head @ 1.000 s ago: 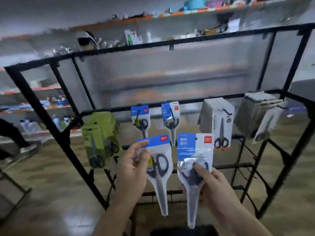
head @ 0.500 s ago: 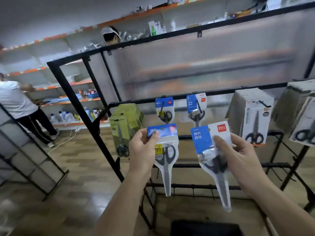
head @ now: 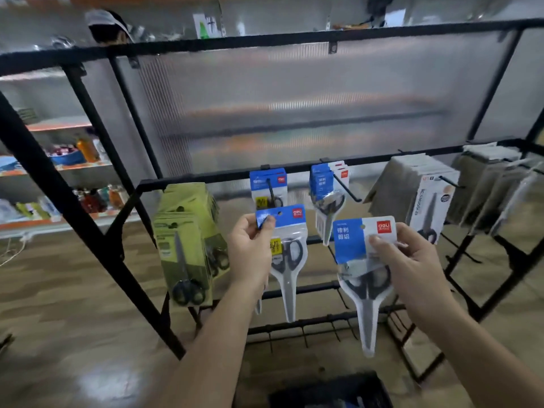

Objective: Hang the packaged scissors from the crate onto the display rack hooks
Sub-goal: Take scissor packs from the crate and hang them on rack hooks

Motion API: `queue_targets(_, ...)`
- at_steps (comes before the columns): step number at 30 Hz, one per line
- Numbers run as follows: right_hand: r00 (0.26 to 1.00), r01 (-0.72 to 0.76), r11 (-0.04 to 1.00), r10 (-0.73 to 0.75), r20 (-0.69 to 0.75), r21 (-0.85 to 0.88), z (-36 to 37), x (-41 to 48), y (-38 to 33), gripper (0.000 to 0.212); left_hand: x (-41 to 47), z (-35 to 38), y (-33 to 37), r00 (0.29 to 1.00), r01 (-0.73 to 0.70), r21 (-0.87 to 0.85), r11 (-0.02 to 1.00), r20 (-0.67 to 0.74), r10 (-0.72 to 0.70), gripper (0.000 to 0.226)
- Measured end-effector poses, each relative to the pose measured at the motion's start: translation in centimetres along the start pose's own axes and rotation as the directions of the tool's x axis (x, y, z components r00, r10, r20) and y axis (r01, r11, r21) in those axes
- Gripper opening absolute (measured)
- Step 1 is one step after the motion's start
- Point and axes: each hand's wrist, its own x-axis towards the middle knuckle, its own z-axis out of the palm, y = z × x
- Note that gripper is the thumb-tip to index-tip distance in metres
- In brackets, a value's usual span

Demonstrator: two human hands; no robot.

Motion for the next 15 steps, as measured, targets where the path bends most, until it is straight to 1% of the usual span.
queue_targets(3, 1.000, -0.024, 1.000, 0.023, -0.019, -0.001, 0.0, 0.4, 0.3, 0.011, 0.8, 0.0, -0.6, 1.000, -0.024, 0.020, 1.000, -0.017, 0.024, 0.006)
queue_targets(8, 1.000, -0.019, 1.000, 0.019, 0.014, 0.004, -0.6, 2.5, 0.5, 0.009, 1.2, 0.2, -1.1, 0.996, -0.069, 0.078, 0.995, -0.056, 0.073, 0.006)
queue_targets(11, 0.999, -0.014, 1.000, 0.013, 0.036, 0.016, -1.0, 3.8, 0.5, 0.009, 2.1, 0.4, -1.4, 0.986, -0.134, 0.227, 0.965, -0.065, 0.152, 0.005)
queue_targets(13, 0.998, -0.015, 0.999, 0.012, 0.061, 0.044, -1.4, 4.7, 0.5, 0.008, 3.4, 0.6, -1.5, 0.970, -0.190, 0.362, 0.913, -0.072, 0.231, 0.007)
queue_targets(15, 0.996, -0.011, 0.999, 0.006, 0.089, 0.051, -1.7, 5.3, 0.4, 0.007, 4.9, 1.0, -1.5, 0.961, -0.199, 0.457, 0.867, -0.083, 0.264, 0.010)
